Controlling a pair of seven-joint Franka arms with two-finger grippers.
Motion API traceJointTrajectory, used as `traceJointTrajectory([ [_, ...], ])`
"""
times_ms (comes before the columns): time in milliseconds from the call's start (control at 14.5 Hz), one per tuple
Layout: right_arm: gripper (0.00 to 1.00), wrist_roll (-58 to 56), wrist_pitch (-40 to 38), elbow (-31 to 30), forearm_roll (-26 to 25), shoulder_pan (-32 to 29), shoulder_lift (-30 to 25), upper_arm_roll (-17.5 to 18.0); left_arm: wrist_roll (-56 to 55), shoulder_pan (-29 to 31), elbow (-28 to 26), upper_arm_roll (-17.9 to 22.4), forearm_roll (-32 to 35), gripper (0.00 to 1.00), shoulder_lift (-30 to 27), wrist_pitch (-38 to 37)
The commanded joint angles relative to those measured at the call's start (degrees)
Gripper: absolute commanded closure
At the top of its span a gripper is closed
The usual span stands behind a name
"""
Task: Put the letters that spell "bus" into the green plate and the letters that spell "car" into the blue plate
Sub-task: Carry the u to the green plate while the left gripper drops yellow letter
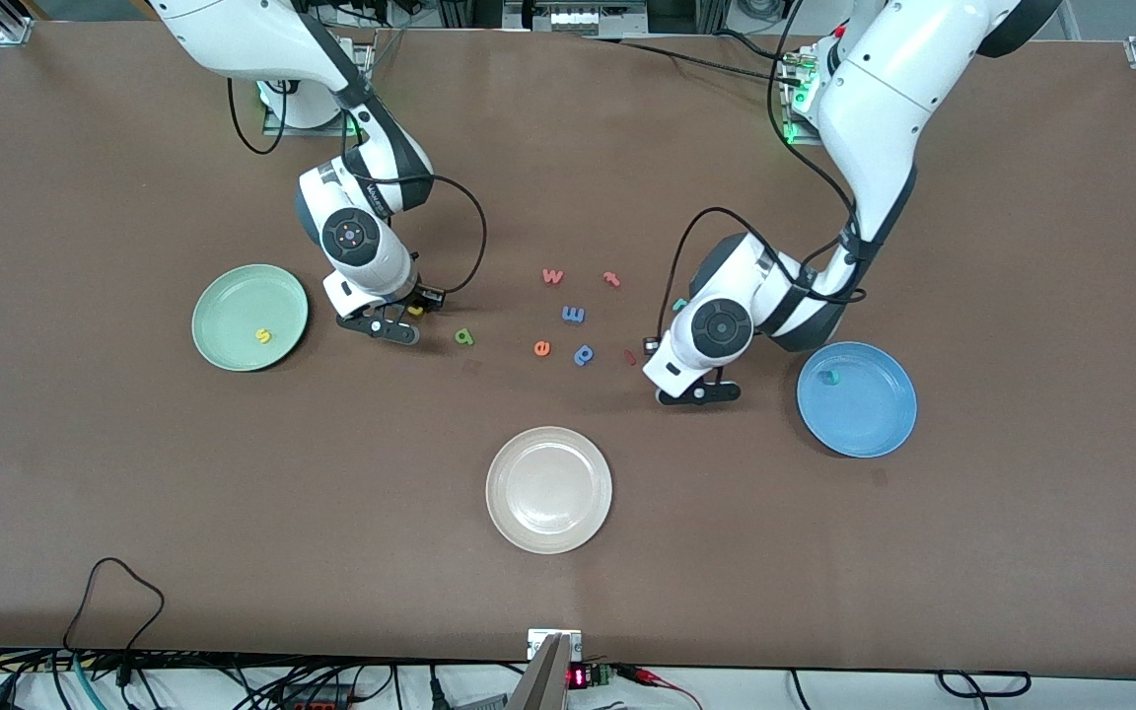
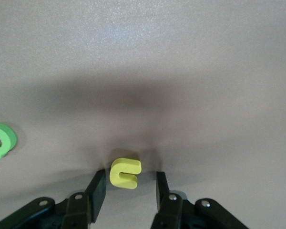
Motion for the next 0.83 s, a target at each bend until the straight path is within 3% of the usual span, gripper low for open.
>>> traceJointTrajectory([
  [0, 0.55, -0.40, 1.29, -0.83, -0.66, 0.04, -0.49, -0.09, 8.42, 2.35, 5.11, 1.28, 7.02, 0.82, -2.32, -14.27],
  [138, 0.58, -0.40, 1.30, -0.74, -0.66, 0.04, -0.49, -0.09, 15.79, 6.21, 5.66, 1.19, 11.86, 0.81, -2.32, -18.00],
  [345, 0.59, -0.49, 1.38, -0.74, -0.66, 0.04, -0.49, -0.18, 25.04, 12.63, 5.31, 1.19, 12.41, 0.80, -2.32, -18.01],
  [483, 0.68, -0.49, 1.73, -0.74, -0.92, -0.05, -0.49, -0.17, 30.05, 15.10, 5.04, 0.93, 12.41, 0.79, -1.70, -16.78],
  [553, 0.74, -0.49, 1.73, -0.74, -0.92, 0.04, -0.49, -0.09, 33.29, 16.07, 4.61, 1.02, 12.41, 0.71, -1.61, -15.39],
  [622, 0.81, -0.49, 1.73, -0.74, -0.92, 0.04, -0.49, -0.17, 36.80, 17.04, 4.51, 0.93, 12.24, 0.53, -1.61, -14.76],
  [691, 0.88, -0.49, 1.73, -0.66, -0.92, -0.05, -0.49, -0.18, 37.54, 17.13, 4.51, 0.93, 11.89, 0.05, -1.61, -14.67],
  [760, 0.92, -0.49, 1.73, -0.74, -0.92, -0.05, -0.49, -0.18, 37.72, 17.13, 4.60, 0.93, 11.71, 0.00, -1.61, -14.76],
])
